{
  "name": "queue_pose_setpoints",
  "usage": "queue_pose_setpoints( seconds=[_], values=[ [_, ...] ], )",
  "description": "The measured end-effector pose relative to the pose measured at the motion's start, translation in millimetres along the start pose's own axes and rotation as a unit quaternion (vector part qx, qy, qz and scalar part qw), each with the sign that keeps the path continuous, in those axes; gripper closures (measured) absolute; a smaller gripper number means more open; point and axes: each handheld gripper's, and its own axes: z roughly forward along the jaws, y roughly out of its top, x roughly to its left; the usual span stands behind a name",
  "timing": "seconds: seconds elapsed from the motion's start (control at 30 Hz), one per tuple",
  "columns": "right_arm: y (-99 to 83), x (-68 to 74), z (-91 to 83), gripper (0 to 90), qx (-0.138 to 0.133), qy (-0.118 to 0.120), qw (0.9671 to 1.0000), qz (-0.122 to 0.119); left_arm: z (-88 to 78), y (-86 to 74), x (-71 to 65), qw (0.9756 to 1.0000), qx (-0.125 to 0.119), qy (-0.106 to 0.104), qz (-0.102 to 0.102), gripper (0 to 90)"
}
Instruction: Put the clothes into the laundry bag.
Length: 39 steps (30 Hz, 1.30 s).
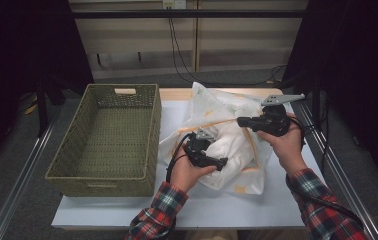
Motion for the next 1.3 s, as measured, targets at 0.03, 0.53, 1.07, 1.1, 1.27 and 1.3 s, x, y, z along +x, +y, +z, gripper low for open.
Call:
queue_pose_setpoints(
  seconds=[0.03, 0.53, 1.07, 1.1, 1.27, 1.3],
  values=[
    [-0.1, 0.2, -0.1, 89.5, 0.0, 0.002, 1.0, 0.001, 1.4, -2.1, 0.1, 1.0, 0.004, 0.0, -0.001, 8.2],
    [-1.7, -0.7, -3.0, 89.4, 0.004, 0.0, 1.0, 0.0, 11.6, -14.7, -4.5, 0.9989, 0.027, -0.039, 0.004, 55.1],
    [0.4, 1.3, -2.7, 89.5, 0.003, 0.008, 1.0, -0.002, 3.8, 5.5, -8.4, 0.9985, 0.042, -0.028, 0.022, 70.3],
    [0.5, 1.2, -3.3, 89.5, 0.002, 0.007, 1.0, 0.0, 3.4, 7.1, -8.7, 0.9985, 0.041, -0.028, 0.021, 70.5],
    [1.3, 0.5, -4.5, 89.5, -0.001, 0.009, 1.0, 0.0, -0.1, 17.0, -11.1, 0.9989, 0.027, -0.022, 0.03, 71.4],
    [1.6, 0.8, -4.4, 89.5, -0.001, 0.01, 0.9999, -0.001, -0.9, 19.2, -11.4, 0.9989, 0.027, -0.021, 0.032, 71.4]
  ],
)
